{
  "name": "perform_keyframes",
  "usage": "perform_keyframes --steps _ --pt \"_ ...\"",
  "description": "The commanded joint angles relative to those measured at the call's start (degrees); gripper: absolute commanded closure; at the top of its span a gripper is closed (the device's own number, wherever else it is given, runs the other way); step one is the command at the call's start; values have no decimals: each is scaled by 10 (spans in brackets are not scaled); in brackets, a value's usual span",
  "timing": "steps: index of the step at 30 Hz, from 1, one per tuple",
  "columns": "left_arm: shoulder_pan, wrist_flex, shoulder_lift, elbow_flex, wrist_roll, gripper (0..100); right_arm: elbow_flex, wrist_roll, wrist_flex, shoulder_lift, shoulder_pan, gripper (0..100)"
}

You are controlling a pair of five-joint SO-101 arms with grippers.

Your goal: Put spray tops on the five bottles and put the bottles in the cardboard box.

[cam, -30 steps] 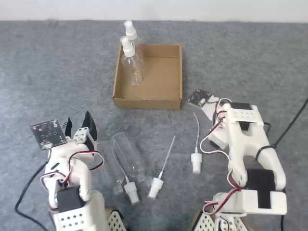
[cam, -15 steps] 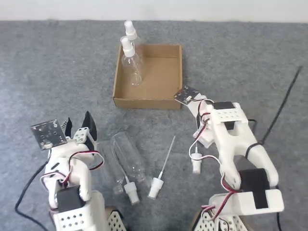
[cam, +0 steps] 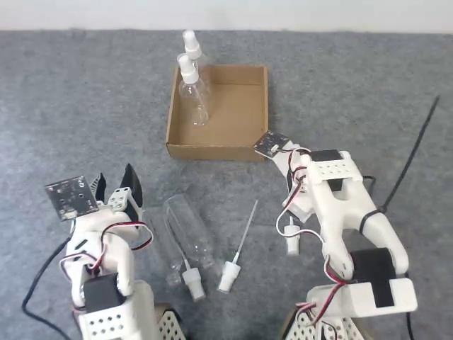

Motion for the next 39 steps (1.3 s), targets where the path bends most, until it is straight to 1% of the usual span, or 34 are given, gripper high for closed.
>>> perform_keyframes --steps 1,7,9,13,16,25,30,35,37,39 --pt "-3 2 -10 -7 -5 812 -33 8 9 -2 -6 677" --pt "-3 2 -10 -7 -5 812 -33 8 10 -2 -5 678" --pt "-4 3 -10 -7 -5 812 -33 9 17 -2 -5 698" --pt "-4 3 -10 -7 -5 812 -33 55 36 -6 -5 752" --pt "-4 3 -10 -7 -5 812 -33 62 43 -6 -5 766" --pt "-4 3 -10 -7 -5 812 -35 64 42 -7 24 763" --pt "-4 3 -10 -7 -5 812 -34 63 43 -7 40 697" --pt "-4 3 -10 -7 -5 812 -33 65 43 -7 40 696" --pt "-4 3 -10 -7 -5 812 -33 65 42 -7 39 717" --pt "-4 3 -10 -7 -5 812 -33 67 42 -7 36 772"
